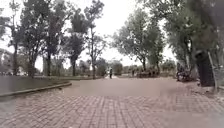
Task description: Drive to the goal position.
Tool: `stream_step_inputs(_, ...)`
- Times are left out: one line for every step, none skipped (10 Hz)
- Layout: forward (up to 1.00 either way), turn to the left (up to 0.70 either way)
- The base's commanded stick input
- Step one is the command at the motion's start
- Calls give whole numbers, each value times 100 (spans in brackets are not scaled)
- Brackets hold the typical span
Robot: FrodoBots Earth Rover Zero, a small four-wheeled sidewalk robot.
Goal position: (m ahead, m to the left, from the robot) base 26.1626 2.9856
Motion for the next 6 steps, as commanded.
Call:
stream_step_inputs(100,1)
stream_step_inputs(100,1)
stream_step_inputs(100,1)
stream_step_inputs(100,1)
stream_step_inputs(100,1)
stream_step_inputs(100,1)
